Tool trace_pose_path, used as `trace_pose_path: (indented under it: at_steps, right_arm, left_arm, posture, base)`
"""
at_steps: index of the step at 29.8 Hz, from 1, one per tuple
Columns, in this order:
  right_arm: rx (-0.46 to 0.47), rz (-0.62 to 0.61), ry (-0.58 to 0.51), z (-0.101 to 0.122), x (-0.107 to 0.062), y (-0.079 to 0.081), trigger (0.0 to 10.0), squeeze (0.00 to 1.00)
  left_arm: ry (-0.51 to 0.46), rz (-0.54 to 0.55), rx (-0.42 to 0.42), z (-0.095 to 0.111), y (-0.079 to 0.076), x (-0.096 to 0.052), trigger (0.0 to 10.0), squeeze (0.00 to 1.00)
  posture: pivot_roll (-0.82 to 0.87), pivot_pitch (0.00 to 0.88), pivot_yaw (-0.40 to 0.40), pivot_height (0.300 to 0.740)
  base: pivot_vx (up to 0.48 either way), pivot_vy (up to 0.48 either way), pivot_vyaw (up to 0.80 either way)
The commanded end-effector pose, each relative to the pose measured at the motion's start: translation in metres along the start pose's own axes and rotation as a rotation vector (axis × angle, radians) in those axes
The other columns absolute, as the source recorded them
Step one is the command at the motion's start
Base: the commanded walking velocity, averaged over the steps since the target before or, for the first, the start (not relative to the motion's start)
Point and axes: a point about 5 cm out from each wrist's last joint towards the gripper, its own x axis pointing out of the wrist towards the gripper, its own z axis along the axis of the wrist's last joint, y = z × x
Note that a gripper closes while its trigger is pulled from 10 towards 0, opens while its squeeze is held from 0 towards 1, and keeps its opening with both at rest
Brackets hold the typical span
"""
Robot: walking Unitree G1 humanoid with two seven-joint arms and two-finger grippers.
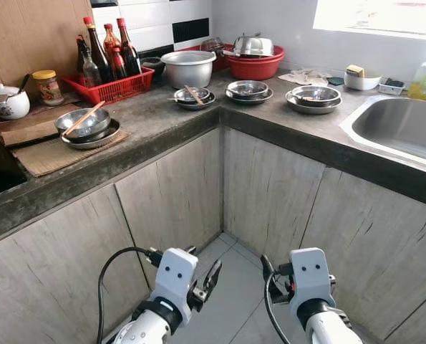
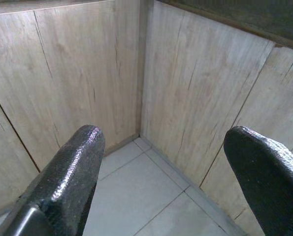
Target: Kitchen organization
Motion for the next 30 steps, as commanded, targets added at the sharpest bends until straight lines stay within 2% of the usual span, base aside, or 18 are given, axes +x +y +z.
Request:
trace_pose_path:
  at_steps: [1,4,7,12,14,18,24,30]
  right_arm:
    - [-0.007,0.003,-0.017,0.003,0.000,0.000,10.0,0.00]
    - [0.034,0.039,-0.031,0.003,0.001,0.002,10.0,0.00]
    - [0.036,0.042,-0.031,0.001,0.001,0.001,10.0,0.00]
    - [-0.006,0.009,0.012,-0.004,0.000,-0.003,10.0,0.00]
    - [0.012,0.029,-0.023,-0.001,0.000,-0.002,10.0,0.00]
    - [0.013,0.018,-0.037,0.001,-0.001,-0.002,10.0,0.00]
    - [0.064,0.031,-0.051,0.005,0.001,-0.002,10.0,0.00]
    - [0.069,0.029,-0.074,0.009,0.004,-0.001,10.0,0.00]
  left_arm:
    - [-0.005,-0.004,-0.003,-0.001,0.002,0.001,10.0,0.00]
    - [-0.012,-0.002,0.015,-0.001,0.001,0.000,10.0,0.00]
    - [-0.011,0.040,0.055,-0.001,0.003,-0.001,10.0,0.00]
    - [-0.002,0.014,0.028,-0.004,0.001,-0.001,10.0,0.00]
    - [-0.002,0.012,0.031,-0.004,0.000,-0.001,10.0,0.00]
    - [-0.003,0.012,0.025,-0.004,0.000,-0.001,10.0,0.00]
    - [-0.004,0.005,0.026,-0.003,-0.002,-0.001,10.0,0.00]
    - [-0.006,0.022,0.026,-0.003,-0.002,-0.001,10.0,0.00]
  posture:
    - [0.00,0.000,0.009,0.740]
    - [0.00,0.000,0.004,0.740]
    - [0.00,0.000,-0.001,0.740]
    - [0.00,0.000,-0.004,0.740]
    - [0.00,0.000,-0.005,0.740]
    - [0.00,0.000,-0.005,0.740]
    - [0.01,0.000,-0.006,0.740]
    - [0.02,0.000,-0.014,0.740]
  base:
    - [0.000,0.000,0.00]
    - [0.000,0.000,0.00]
    - [0.000,0.000,0.00]
    - [0.000,0.000,0.00]
    - [0.000,0.000,0.00]
    - [0.000,0.000,0.00]
    - [0.000,0.000,0.00]
    - [0.000,0.000,0.74]
